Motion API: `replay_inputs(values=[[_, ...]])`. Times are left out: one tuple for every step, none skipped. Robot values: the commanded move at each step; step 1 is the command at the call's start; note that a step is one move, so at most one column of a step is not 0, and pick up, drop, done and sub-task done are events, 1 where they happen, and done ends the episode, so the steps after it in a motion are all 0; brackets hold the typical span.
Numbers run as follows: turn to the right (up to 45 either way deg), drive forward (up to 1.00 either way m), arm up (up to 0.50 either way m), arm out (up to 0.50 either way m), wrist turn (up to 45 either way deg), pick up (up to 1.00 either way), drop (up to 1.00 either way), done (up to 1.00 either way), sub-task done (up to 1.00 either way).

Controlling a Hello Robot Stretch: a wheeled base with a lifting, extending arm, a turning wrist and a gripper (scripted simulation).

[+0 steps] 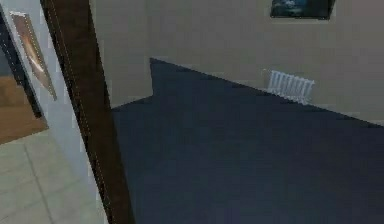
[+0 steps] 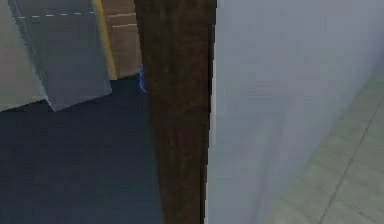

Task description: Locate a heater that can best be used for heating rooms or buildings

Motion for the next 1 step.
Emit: replay_inputs(values=[[0.0, 0.2, 0.0, 0.0, 0.0, 0.0, 0.0, 0.0, 0.0]])
